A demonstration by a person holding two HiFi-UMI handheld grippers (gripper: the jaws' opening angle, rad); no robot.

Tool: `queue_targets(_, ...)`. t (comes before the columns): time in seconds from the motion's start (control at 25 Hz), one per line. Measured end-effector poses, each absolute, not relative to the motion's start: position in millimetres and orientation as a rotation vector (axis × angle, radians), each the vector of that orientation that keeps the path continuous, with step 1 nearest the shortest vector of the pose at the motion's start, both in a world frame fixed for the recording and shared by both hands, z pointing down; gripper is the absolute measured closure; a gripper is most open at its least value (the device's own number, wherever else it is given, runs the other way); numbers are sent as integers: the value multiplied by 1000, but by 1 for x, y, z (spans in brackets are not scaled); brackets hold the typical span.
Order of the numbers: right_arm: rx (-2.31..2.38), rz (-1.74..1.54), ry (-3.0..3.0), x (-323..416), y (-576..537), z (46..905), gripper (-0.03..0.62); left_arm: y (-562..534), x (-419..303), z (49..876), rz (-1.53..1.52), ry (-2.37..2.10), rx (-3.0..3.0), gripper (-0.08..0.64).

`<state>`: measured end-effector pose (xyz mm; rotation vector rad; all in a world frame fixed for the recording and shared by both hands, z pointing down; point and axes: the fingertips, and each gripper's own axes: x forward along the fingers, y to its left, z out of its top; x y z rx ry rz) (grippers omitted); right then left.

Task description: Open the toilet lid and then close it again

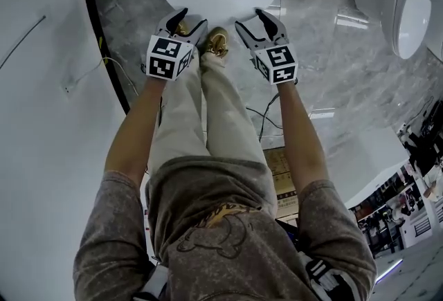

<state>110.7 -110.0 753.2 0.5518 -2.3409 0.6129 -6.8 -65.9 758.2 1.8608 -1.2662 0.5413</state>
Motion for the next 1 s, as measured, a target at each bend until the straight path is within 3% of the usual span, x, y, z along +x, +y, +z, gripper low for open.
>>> queue_targets(0.6, 615, 736, -2258, 107, -112, 802, 311, -63, -16, 805, 580, -1249, 1794, 367)
queue_targets(0.76, 679, 819, -2271, 105, -131, 756, 311, -86, -26, 755, 523, -1265, 1803, 367)
queue_targets(1.0, 769, 810, -2384, 94, -169, 620, 311, -126, -51, 609, 429, -1372, 1886, 367)
